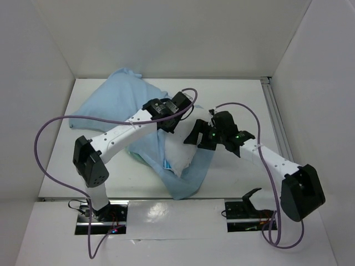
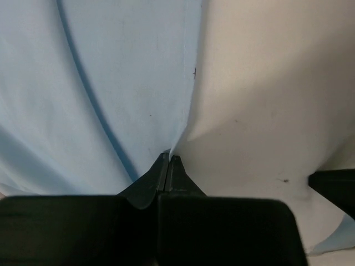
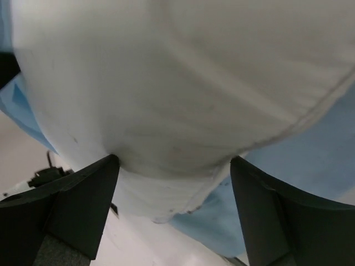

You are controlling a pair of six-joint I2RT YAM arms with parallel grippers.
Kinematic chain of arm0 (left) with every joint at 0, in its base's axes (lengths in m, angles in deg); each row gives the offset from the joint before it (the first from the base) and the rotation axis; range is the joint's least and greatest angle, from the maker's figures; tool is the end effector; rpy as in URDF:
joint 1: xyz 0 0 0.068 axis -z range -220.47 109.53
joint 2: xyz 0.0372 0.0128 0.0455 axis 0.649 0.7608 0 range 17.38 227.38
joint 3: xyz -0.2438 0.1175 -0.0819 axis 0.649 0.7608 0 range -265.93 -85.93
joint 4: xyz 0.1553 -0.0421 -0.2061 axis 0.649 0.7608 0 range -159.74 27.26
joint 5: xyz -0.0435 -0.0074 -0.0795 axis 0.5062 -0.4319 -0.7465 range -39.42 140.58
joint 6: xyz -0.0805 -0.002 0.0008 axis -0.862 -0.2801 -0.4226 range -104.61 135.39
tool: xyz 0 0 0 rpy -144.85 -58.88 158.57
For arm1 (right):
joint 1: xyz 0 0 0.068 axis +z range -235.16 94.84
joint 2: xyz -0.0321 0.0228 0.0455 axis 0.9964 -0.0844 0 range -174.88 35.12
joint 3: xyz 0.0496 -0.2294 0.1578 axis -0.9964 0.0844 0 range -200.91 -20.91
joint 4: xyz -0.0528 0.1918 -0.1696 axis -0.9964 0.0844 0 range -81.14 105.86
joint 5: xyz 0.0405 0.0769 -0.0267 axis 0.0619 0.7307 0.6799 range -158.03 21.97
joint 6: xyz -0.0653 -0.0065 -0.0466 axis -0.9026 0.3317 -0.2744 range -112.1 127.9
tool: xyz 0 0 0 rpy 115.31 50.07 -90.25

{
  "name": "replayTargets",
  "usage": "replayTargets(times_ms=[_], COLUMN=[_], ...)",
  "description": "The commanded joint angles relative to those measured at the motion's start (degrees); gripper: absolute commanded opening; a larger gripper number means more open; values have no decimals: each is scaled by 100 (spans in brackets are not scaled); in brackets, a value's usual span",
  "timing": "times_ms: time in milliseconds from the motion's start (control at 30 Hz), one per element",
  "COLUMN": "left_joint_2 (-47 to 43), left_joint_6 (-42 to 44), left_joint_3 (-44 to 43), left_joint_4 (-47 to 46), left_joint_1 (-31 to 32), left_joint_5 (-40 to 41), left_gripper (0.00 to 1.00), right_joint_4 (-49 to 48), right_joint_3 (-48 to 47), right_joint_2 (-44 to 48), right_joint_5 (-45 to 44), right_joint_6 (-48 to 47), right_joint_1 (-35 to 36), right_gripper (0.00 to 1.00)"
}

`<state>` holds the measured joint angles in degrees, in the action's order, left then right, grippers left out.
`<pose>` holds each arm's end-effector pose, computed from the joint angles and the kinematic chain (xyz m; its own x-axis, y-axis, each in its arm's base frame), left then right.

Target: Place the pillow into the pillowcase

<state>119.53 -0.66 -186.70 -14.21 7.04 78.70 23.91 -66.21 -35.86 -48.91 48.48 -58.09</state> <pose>0.2931 -0.2714 0.3223 -0.6755 0.3765 -0.6340 0.3015 0.9257 0.2285 0.2419 0.1493 0.2297 -0.8647 0.2484 -0.4365 -0.1163 0.7464 0.6553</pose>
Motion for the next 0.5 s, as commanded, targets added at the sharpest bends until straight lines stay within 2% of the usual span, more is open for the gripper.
replayTargets(times_ms=[0,67,100,133,167,200,233,267,333,467], left_joint_2=[68,-97,-177,-239,-291,-292,-292,-292,-160,68], left_joint_6=[85,173,329,331,331,227,112,24,-116,-249], left_joint_3=[-538,-715,-812,-1091,-1259,-1461,-1707,-2257,-2988,-3616], left_joint_4=[151,151,-5,-85,-164,-243,-244,-244,-244,-568], left_joint_1=[4,4,4,4,4,4,4,4,4,-110], left_joint_5=[-209,-946,-1297,-1709,-2583,-3027,-3371,-3975,-4401,-5052], left_gripper=[0,0,0,0,0,0,0,0,0,0], right_joint_4=[-994,-1485,-1722,-2073,-2146,-2146,-2051,-1876,-1874,-1733], right_joint_3=[65,65,65,65,-196,-425,-679,-1187,-1568,-2115], right_joint_2=[-214,-328,-416,-660,-811,-943,-1127,-1129,-962,-584], right_joint_5=[-92,-145,-145,-58,13,170,233,233,233,40], right_joint_6=[293,293,293,293,145,74,-5,-102,-260,-314], right_joint_1=[106,106,106,106,106,53,53,53,106,385], right_gripper=[86,72,55,44,32,18,0,0,0,0])
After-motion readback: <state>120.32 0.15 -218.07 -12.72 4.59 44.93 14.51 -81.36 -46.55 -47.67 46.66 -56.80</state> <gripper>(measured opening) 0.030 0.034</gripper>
